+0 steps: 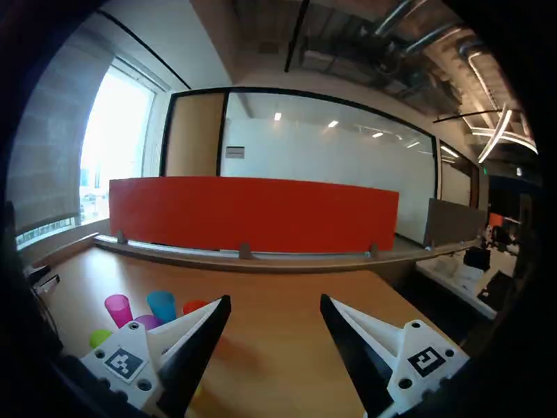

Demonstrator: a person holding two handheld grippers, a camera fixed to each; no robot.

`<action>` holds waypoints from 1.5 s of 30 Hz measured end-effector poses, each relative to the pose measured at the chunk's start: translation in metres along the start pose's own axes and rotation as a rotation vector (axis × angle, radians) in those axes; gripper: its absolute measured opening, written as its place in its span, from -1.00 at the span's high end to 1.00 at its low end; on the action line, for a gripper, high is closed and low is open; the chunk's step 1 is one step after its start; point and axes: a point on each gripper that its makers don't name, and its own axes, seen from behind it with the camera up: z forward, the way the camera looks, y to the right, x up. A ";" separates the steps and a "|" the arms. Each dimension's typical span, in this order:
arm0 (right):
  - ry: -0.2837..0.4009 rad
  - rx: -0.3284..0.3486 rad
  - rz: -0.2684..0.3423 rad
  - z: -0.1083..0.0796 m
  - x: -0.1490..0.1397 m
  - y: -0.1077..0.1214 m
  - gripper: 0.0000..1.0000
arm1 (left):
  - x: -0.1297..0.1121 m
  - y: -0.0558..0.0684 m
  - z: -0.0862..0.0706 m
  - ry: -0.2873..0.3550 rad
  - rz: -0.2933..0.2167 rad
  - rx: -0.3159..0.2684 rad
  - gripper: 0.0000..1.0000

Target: Pour water

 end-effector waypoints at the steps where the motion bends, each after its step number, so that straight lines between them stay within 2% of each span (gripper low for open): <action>1: -0.001 -0.002 -0.004 0.000 0.000 0.000 -0.99 | -0.001 -0.001 -0.001 0.003 -0.004 0.001 -0.78; 12: -0.008 -0.011 -0.035 0.000 -0.001 -0.007 -0.99 | -0.016 -0.014 -0.009 0.005 -0.035 0.015 -0.78; 20: -0.006 -0.009 -0.045 0.001 0.004 -0.010 -0.99 | -0.022 -0.016 -0.011 -0.001 -0.018 0.026 -0.78; 29: -0.003 -0.006 -0.046 0.000 0.006 -0.010 -0.99 | -0.028 -0.019 -0.011 -0.021 -0.028 0.037 -0.78; 45: -0.008 -0.010 -0.036 -0.004 -0.001 0.001 -0.99 | -0.029 -0.020 -0.008 -0.031 -0.028 0.035 -0.78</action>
